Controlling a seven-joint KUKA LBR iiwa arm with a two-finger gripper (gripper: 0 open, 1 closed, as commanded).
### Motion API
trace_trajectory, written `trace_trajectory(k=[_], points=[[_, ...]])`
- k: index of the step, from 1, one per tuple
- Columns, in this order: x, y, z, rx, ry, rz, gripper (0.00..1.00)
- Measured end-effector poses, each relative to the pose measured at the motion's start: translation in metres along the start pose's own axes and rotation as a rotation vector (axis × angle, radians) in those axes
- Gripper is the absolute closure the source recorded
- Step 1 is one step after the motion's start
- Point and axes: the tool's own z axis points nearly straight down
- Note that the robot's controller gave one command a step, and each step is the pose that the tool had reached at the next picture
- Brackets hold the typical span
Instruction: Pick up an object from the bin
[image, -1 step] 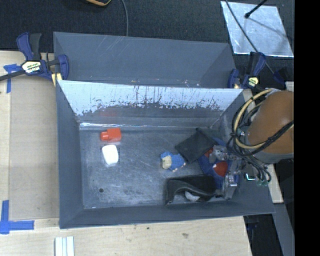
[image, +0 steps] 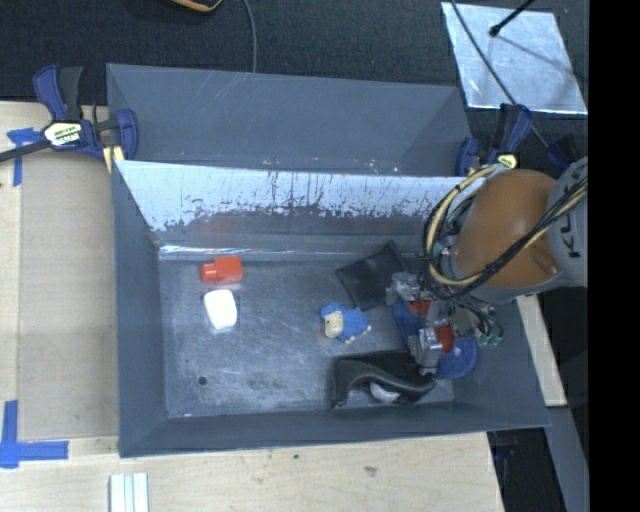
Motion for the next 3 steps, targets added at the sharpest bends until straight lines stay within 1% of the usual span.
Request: trace_trajectory(k=[1,2,3], points=[[-0.036,0.064,0.006,-0.001,-0.014,-0.032,0.0],[-0.028,0.061,0.013,-0.002,0.009,-0.028,1.0],[-0.036,0.084,-0.129,-0.004,0.004,-0.06,1.0]])
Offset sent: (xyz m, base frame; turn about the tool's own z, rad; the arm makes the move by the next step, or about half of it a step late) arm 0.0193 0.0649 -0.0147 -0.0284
